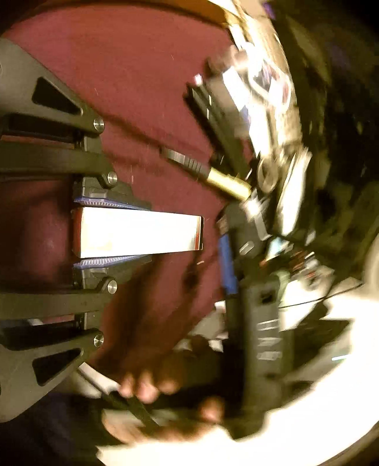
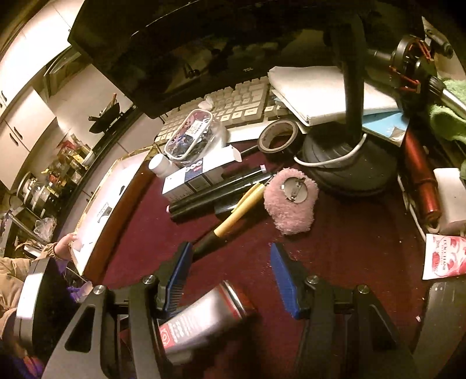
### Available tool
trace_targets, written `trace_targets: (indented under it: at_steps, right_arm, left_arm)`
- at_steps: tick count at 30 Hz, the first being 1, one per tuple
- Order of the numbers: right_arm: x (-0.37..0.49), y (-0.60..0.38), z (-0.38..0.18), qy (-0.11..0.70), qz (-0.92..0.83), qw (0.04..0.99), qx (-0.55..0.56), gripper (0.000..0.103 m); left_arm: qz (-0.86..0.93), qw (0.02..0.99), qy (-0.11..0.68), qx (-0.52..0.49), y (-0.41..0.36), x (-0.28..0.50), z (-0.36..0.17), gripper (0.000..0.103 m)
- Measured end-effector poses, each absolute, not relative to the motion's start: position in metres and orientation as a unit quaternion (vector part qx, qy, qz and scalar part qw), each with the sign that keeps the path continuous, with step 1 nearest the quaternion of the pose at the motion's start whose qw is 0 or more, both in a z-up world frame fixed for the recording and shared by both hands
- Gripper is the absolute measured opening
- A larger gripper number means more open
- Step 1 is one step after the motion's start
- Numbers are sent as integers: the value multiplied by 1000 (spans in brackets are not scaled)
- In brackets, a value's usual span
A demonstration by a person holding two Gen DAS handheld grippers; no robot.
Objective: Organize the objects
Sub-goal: 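Grasp the red-labelled silver box with the left tool, then carry the silver box into the tray with left tool while right tool carries the yellow pen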
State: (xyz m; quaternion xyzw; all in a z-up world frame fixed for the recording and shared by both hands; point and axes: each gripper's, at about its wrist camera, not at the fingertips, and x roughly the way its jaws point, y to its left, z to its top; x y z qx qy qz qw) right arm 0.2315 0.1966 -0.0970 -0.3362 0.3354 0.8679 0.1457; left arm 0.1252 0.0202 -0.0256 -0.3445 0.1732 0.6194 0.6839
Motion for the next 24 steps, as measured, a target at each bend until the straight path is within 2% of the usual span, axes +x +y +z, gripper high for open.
trace_targets:
  at_steps: [9,12,15,17,18,24]
  right_arm:
    - [196,191,-119,383,850,149,-330,54]
    - [186,194,-125,404,836,168,-331,42]
    - [178,193,-127,400,832,192,-334,34]
    - [176,195,-129,401,830,204,-331,24]
    - [176,195,-132,407,827,203,-329,16]
    - [182,186,-130,401,843,177,-312,10]
  left_arm:
    - [694,623,74,-355,-32,59,-7,27]
    - [699,610,61,-368,-33,48,-11,26]
    - [699,608,60,-371,-32,45,-14,26]
    - [701,607,59,-370,-32,44,-14,26]
    - [701,607,58,-370,-32,43,-13,26]
    - [700,607,43,-373,-35,38,-11,26]
